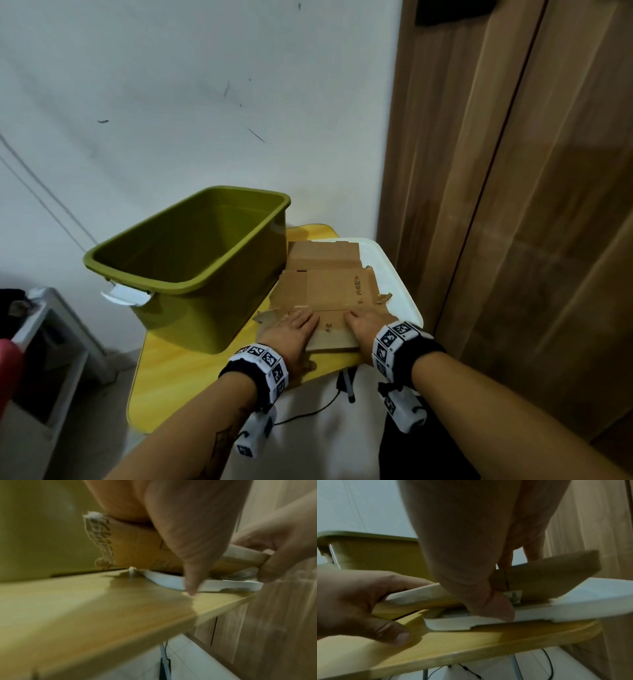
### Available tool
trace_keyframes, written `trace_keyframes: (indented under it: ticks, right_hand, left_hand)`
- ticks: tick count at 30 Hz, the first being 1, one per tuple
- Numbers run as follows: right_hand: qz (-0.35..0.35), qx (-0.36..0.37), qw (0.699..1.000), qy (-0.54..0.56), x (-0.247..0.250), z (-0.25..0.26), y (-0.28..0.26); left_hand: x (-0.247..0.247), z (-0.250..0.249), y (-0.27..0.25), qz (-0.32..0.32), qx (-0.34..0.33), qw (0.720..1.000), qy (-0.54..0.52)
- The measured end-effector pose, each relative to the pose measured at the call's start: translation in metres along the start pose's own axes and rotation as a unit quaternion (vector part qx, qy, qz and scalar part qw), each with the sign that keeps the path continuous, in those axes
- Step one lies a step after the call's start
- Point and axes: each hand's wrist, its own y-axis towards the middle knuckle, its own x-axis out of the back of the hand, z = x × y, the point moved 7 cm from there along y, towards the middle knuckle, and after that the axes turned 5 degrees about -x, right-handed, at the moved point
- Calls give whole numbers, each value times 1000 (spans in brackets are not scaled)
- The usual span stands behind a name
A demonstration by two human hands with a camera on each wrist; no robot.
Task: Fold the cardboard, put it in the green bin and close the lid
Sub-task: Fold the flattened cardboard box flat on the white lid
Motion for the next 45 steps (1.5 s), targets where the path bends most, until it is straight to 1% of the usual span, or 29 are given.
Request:
trace_keyframes:
  ticks: [4,7,10,12,16,20,23,25,27,32,37,41,43,45]
  right_hand:
    - [9,-2,1000,13,5,0,-9]
    - [13,0,999,36,15,-2,-18]
    - [-1,-4,999,54,25,-5,-23]
    - [-9,-7,998,59,34,-8,-26]
    - [-27,-6,997,69,52,-14,-30]
    - [-2,5,998,69,62,-13,-30]
    - [-15,1,997,79,73,-11,-27]
    - [-24,-5,996,90,75,-12,-23]
    - [-22,-14,996,86,74,-14,-16]
    - [-4,-25,997,70,71,-24,12]
    - [-51,-21,998,8,73,-26,33]
    - [-79,-36,996,18,73,-29,40]
    - [-82,-46,995,30,68,-31,45]
    - [-86,-54,994,39,62,-30,50]
  left_hand:
    - [19,-1,-8,-14,9,1000,21]
    - [32,-4,-12,-9,14,1000,15]
    - [49,-6,-12,-4,15,1000,7]
    - [61,-5,-12,0,13,1000,-18]
    - [82,0,-13,3,36,997,-65]
    - [90,0,-12,45,33,993,-100]
    - [96,6,-8,60,32,989,-130]
    - [97,9,-6,62,31,986,-151]
    - [99,12,-2,50,25,986,-159]
    - [105,18,16,28,9,992,-119]
    - [104,26,30,6,7,1000,-24]
    - [100,35,36,-33,0,999,29]
    - [98,40,38,-62,7,997,44]
    - [95,42,40,-75,15,996,56]
